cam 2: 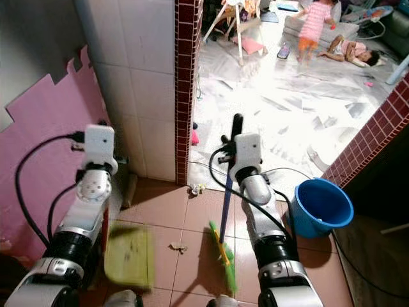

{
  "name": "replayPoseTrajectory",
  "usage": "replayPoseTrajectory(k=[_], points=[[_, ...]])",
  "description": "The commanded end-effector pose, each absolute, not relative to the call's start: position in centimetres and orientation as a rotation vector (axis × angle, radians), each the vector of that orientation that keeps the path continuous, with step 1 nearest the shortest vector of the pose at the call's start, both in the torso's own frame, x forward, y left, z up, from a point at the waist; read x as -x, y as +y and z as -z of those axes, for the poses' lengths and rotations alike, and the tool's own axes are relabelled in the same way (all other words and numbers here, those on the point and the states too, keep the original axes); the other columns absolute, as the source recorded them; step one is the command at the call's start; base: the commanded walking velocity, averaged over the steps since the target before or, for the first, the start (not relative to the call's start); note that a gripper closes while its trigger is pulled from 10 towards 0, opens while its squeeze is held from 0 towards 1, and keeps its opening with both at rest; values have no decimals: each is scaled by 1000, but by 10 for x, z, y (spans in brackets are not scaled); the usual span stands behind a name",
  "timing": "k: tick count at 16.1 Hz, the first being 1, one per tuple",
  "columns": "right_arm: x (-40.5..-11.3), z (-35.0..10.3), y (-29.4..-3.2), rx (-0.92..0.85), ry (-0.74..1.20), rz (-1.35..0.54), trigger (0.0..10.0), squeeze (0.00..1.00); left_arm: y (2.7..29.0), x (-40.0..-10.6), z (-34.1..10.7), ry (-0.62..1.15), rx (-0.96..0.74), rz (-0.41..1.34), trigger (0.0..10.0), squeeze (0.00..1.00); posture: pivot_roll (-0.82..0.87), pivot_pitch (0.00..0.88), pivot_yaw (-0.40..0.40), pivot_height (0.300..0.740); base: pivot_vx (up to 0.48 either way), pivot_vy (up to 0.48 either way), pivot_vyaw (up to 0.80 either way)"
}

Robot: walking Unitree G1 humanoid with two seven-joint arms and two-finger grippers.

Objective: Sweep floor

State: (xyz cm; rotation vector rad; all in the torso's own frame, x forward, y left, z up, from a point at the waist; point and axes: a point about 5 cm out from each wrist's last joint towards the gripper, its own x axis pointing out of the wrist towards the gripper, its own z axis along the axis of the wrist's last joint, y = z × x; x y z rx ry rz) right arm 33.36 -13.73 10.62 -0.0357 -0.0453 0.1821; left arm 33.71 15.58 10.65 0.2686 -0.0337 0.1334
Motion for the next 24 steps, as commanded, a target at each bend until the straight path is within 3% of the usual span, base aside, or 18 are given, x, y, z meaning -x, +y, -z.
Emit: replayPoseTrajectory(k=[1, 6, 11, 16, 19, 23, 24], points=[[-332, -118, -142, 20, -93, -140, 10000, 0, 153, -349, -122, -102, -245, -146, 10000, 0, -44, 32, -37, 740, 0, 0, 0], [-313, -118, -149, -13, -78, -103, 10000, 0, 143, -353, -111, -87, -215, -143, 10000, 0, -124, 89, -21, 740, 0, 0, 0], [-298, -119, -150, -55, -41, -111, 10000, 0, 143, -362, -116, -110, -283, -273, 10000, 0, -163, 112, -30, 740, 0, 0, 0], [-283, -125, -129, -259, -17, -235, 10000, 0, 118, -357, -106, -101, -178, -261, 10000, 0, -184, 104, -29, 740, 0, 0, 0], [-283, -135, -117, -421, 10, -338, 10000, 0, 94, -354, -103, -91, -91, -154, 10000, 0, -177, 90, -33, 740, 0, 0, 0], [-286, -148, -111, -535, 36, -500, 10000, 0, 81, -351, -100, -72, -32, -75, 10000, 0, -175, 69, -37, 740, 0, 0, 0], [-288, -154, -113, -489, 27, -542, 10000, 0, 83, -352, -100, -70, -23, -76, 10000, 0, -172, 59, -37, 740, 0, 0, 0]])
